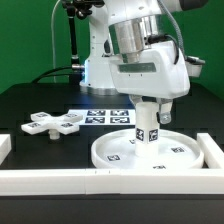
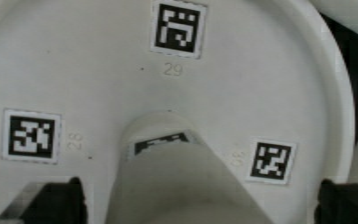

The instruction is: Assemble round table

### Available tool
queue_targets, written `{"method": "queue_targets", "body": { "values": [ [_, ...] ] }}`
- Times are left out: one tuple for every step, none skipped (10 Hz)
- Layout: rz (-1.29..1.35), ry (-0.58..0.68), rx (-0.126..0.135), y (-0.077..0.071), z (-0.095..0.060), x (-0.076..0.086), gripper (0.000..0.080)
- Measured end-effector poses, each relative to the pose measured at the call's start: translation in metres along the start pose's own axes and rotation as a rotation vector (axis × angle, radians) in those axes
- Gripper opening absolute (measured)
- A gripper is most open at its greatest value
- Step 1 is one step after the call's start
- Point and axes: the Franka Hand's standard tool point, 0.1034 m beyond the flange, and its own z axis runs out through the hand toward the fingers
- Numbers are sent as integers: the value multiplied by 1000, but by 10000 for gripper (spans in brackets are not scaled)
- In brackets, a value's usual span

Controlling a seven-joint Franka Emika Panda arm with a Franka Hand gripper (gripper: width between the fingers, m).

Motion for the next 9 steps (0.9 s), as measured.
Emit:
{"method": "queue_targets", "body": {
  "values": [
    [-102, 0, -5, 1, 0, 0, 649],
    [-261, 5, -34, 2, 0, 2, 649],
    [-395, 16, -48, 0, -1, 3, 649],
    [-523, 24, -60, -2, -2, 2, 649],
    [-648, 19, -84, -5, -3, -3, 649],
    [-721, 17, -85, -6, -3, -2, 649],
    [-763, 15, -86, -5, -2, -2, 649],
    [-841, 12, -88, -5, -2, -1, 649],
    [-921, 9, -89, -5, -2, -1, 649]
  ]
}}
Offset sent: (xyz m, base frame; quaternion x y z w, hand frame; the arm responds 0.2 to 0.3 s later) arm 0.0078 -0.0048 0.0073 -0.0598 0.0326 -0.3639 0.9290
